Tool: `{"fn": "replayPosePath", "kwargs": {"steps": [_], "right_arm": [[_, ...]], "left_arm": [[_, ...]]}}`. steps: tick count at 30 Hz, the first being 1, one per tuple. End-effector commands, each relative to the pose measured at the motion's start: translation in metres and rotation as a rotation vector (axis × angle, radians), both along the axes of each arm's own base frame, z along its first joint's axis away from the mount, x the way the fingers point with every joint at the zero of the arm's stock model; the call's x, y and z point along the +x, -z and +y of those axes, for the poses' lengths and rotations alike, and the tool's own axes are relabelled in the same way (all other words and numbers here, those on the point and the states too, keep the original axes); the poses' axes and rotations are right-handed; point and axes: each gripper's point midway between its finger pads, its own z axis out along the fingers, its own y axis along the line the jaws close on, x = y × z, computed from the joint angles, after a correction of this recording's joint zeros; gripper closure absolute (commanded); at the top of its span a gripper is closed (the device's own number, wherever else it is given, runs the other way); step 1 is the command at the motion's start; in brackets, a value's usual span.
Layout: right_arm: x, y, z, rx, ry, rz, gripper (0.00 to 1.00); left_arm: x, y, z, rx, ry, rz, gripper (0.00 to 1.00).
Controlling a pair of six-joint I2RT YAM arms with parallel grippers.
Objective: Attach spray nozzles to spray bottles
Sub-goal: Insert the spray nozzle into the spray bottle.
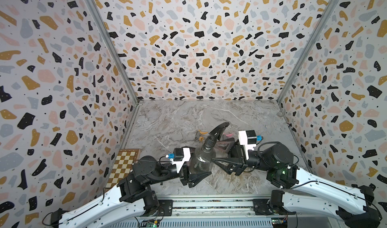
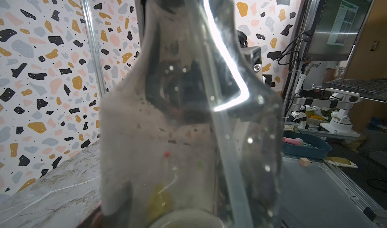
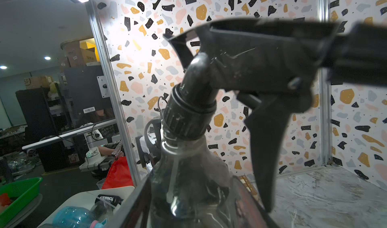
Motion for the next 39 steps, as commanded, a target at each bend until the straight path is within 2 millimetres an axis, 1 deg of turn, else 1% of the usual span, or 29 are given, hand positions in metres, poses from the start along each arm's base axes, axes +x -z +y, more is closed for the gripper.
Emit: {"fn": "replayPosePath", "kwargs": {"steps": [1, 2, 3, 4, 8, 12, 14, 18, 22, 24, 28, 30, 34, 39], "right_arm": [[-0.012, -0.002, -0.011, -0.055, -0.015, -0.039, 0.33], [-0.012, -0.002, -0.016, -0.062, -0.007, -0.045, 0.27], [-0.013, -0.003, -0.021, -0.068, 0.001, -0.045, 0.12], [-0.014, -0.004, -0.025, -0.071, 0.007, -0.048, 0.08], [-0.01, -0.013, -0.044, -0.058, 0.061, -0.066, 0.07], [-0.003, -0.029, -0.054, -0.051, 0.056, -0.1, 0.07], [0.0, -0.038, -0.055, -0.057, 0.039, -0.114, 0.07], [0.007, -0.048, -0.058, -0.071, 0.03, -0.135, 0.06], [0.0, -0.054, -0.051, -0.085, -0.049, -0.151, 0.06], [0.001, -0.053, -0.047, -0.102, -0.065, -0.14, 0.08], [0.002, -0.053, -0.045, -0.117, -0.071, -0.129, 0.14], [0.001, -0.051, -0.043, -0.125, -0.087, -0.119, 0.19], [0.001, -0.047, -0.041, -0.137, -0.102, -0.1, 0.33], [-0.001, -0.05, -0.042, -0.139, -0.107, -0.096, 0.44]], "left_arm": [[-0.007, -0.034, 0.012, -0.081, -0.002, -0.081, 1.0], [-0.008, -0.032, 0.013, -0.071, -0.002, -0.079, 1.0], [-0.009, -0.03, 0.013, -0.064, 0.002, -0.076, 1.0], [-0.009, -0.027, 0.013, -0.056, 0.007, -0.073, 1.0], [-0.013, -0.018, 0.011, -0.037, 0.032, -0.056, 1.0], [-0.016, -0.01, 0.005, -0.001, 0.065, -0.04, 1.0], [-0.018, -0.007, 0.003, 0.017, 0.088, -0.037, 1.0], [-0.021, -0.002, 0.001, 0.031, 0.106, -0.029, 1.0], [-0.021, 0.0, 0.001, 0.043, 0.111, -0.022, 1.0], [-0.022, 0.001, 0.001, 0.049, 0.111, -0.021, 1.0], [-0.021, 0.001, 0.004, 0.051, 0.099, -0.024, 1.0], [-0.021, 0.0, 0.005, 0.051, 0.096, -0.027, 1.0], [-0.022, 0.0, 0.006, 0.05, 0.097, -0.032, 1.0], [-0.022, 0.003, 0.006, 0.078, 0.098, -0.026, 1.0]]}}
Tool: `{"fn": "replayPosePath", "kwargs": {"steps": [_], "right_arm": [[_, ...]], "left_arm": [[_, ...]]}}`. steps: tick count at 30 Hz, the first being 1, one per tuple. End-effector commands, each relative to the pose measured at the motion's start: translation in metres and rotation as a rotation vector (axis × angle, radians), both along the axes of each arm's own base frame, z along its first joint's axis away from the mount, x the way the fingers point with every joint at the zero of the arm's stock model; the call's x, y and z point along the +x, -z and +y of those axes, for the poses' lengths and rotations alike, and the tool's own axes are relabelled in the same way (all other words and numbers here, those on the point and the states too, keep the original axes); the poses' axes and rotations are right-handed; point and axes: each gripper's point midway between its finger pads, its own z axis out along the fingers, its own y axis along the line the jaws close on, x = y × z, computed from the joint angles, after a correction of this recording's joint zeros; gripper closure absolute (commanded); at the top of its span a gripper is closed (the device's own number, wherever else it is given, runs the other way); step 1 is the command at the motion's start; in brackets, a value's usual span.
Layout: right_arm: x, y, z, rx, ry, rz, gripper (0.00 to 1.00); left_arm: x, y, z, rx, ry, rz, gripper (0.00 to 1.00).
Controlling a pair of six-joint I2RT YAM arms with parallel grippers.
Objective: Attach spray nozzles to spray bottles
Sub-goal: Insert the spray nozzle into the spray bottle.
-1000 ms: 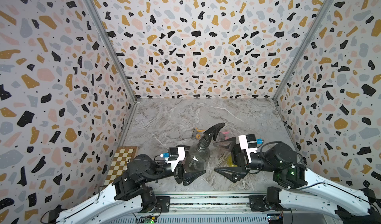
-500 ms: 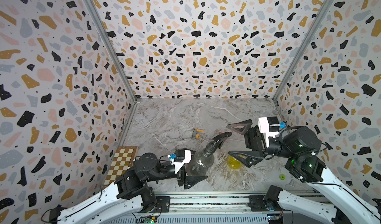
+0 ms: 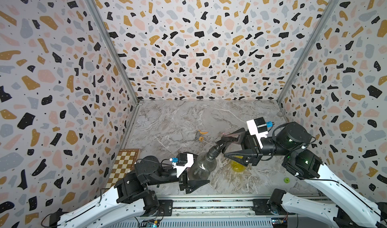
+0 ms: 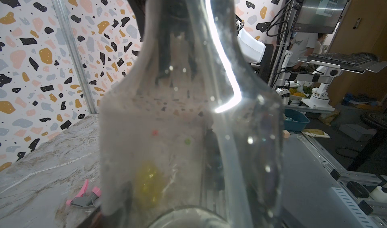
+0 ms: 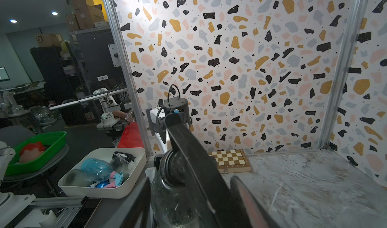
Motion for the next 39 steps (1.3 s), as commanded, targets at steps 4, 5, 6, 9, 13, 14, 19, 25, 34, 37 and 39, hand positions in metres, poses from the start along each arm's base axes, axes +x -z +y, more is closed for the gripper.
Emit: {"fn": "replayPosePath", "kwargs": {"steps": [4, 5, 6, 9, 13, 14, 19, 25, 34, 37, 39], "right_arm": [[-0.007, -0.018, -0.008, 0.008, -0.003, -0.015, 0.53], [-0.007, -0.018, -0.009, 0.006, -0.001, -0.015, 0.55], [-0.006, -0.017, -0.008, 0.0, 0.0, -0.011, 0.59], [-0.004, -0.013, -0.007, -0.019, 0.01, 0.002, 0.69], [0.0, -0.012, -0.007, -0.049, 0.029, 0.013, 0.84], [0.0, -0.012, -0.007, -0.058, 0.03, 0.014, 0.87], [0.006, -0.01, -0.006, -0.133, 0.065, 0.017, 1.0], [0.006, 0.011, 0.001, -0.243, 0.078, 0.018, 1.0], [-0.004, 0.021, 0.009, -0.33, 0.075, -0.008, 1.0], [-0.008, 0.022, 0.01, -0.349, 0.05, -0.011, 1.0], [-0.008, 0.024, 0.011, -0.374, 0.047, -0.009, 1.0]], "left_arm": [[-0.004, -0.023, 0.007, -0.028, 0.004, -0.051, 1.0], [-0.004, -0.023, 0.007, -0.023, 0.001, -0.05, 1.0], [-0.004, -0.022, 0.007, -0.019, -0.001, -0.049, 1.0], [-0.004, -0.023, 0.008, -0.009, -0.004, -0.047, 1.0], [-0.003, -0.018, 0.009, 0.028, -0.006, -0.038, 1.0], [-0.003, -0.017, 0.009, 0.036, -0.006, -0.037, 1.0], [-0.002, -0.008, 0.009, 0.117, -0.011, -0.017, 1.0], [0.0, -0.006, 0.014, 0.166, -0.034, -0.012, 1.0], [0.006, -0.001, 0.017, 0.24, -0.065, -0.001, 1.0], [0.006, -0.001, 0.019, 0.254, -0.074, -0.01, 1.0], [0.006, -0.002, 0.02, 0.265, -0.075, -0.014, 1.0]]}}
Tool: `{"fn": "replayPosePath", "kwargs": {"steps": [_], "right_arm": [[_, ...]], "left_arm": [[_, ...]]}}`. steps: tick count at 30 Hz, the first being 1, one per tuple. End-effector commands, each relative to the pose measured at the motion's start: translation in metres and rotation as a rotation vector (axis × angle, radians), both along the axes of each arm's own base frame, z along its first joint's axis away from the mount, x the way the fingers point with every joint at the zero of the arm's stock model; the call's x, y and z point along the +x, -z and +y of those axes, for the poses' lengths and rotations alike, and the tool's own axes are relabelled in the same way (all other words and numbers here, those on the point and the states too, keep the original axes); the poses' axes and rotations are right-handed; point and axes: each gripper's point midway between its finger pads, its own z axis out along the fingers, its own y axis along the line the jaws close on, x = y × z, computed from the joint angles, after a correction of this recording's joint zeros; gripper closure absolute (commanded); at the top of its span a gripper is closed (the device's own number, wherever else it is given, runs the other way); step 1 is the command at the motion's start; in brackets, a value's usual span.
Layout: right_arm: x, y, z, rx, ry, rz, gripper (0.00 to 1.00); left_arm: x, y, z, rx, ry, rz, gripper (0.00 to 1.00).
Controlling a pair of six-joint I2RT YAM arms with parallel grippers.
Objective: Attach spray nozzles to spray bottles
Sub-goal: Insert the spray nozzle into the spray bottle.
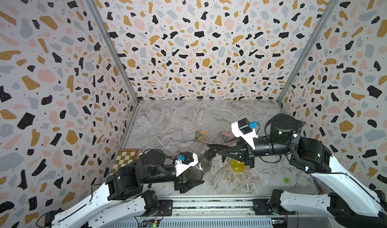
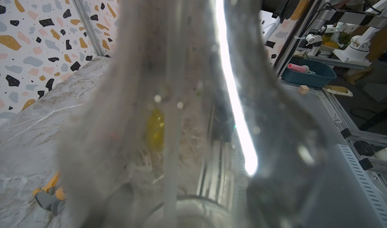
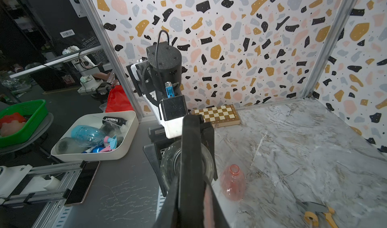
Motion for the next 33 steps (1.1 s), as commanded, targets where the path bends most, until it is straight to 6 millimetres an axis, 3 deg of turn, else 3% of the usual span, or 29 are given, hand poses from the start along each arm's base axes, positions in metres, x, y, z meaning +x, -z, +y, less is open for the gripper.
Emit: {"fn": "replayPosePath", "kwargs": {"steps": [1, 10, 16, 25, 28, 33], "right_arm": [[-0.001, 0.007, -0.002, -0.066, -0.002, -0.008, 1.0], [0.003, 0.028, 0.01, -0.154, -0.014, 0.05, 1.0], [-0.003, 0.036, 0.015, -0.165, -0.067, 0.082, 1.0], [0.014, 0.056, 0.019, -0.244, 0.041, 0.125, 1.0], [0.013, 0.061, 0.022, -0.248, 0.083, 0.106, 1.0], [0.011, 0.052, 0.024, -0.223, 0.088, 0.072, 0.87]], "left_arm": [[0.0, -0.034, 0.001, -0.071, 0.009, -0.086, 1.0], [-0.003, -0.051, -0.001, -0.087, 0.052, -0.159, 1.0], [-0.011, -0.059, -0.001, -0.077, 0.113, -0.201, 1.0], [0.009, -0.068, 0.007, -0.062, -0.012, -0.248, 1.0], [0.007, -0.076, 0.008, -0.106, -0.01, -0.258, 1.0], [-0.002, -0.069, 0.001, -0.095, 0.06, -0.236, 1.0]]}}
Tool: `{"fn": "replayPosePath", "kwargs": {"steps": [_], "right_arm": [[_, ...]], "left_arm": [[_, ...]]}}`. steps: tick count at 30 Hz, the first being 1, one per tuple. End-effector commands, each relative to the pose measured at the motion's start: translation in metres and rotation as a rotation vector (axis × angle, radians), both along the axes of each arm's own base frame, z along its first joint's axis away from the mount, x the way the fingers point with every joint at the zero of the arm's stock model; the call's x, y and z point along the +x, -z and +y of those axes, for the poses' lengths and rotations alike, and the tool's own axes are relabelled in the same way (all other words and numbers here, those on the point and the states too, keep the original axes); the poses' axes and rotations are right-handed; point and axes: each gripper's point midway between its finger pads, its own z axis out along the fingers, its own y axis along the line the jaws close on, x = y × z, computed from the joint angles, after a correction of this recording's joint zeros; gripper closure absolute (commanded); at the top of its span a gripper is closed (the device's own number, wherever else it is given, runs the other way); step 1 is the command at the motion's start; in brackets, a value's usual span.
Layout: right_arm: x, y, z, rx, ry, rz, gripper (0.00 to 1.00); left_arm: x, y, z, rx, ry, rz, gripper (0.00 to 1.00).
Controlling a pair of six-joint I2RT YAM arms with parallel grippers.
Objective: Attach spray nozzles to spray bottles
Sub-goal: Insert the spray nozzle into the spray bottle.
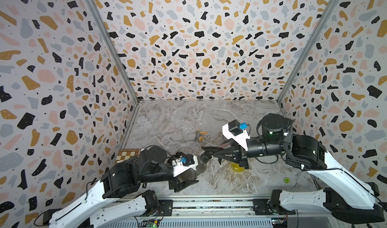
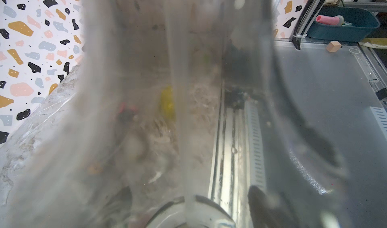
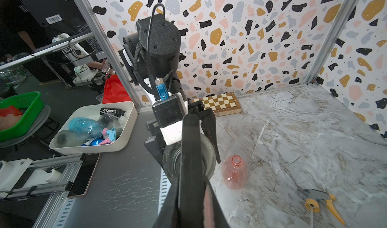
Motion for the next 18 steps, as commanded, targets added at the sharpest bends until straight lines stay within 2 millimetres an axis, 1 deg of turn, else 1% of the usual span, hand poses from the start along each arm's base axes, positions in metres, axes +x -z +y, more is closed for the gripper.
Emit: {"fn": "replayPosePath", "kwargs": {"steps": [1, 6, 10, 15, 18], "right_arm": [[0.011, 0.038, 0.005, -0.136, 0.059, 0.043, 0.86], [0.012, 0.024, 0.005, -0.108, 0.065, 0.018, 0.8], [0.012, 0.017, 0.004, -0.09, 0.064, 0.004, 0.79], [0.012, 0.008, 0.003, -0.076, 0.066, -0.009, 0.77], [0.011, 0.004, 0.003, -0.066, 0.06, -0.015, 0.73]], "left_arm": [[-0.007, -0.074, -0.018, -0.245, 0.096, -0.144, 1.0], [-0.011, -0.069, -0.017, -0.221, 0.121, -0.127, 1.0], [-0.014, -0.064, -0.017, -0.204, 0.133, -0.114, 1.0], [-0.014, -0.059, -0.015, -0.186, 0.129, -0.107, 1.0], [-0.012, -0.059, -0.015, -0.184, 0.121, -0.111, 1.0]]}}
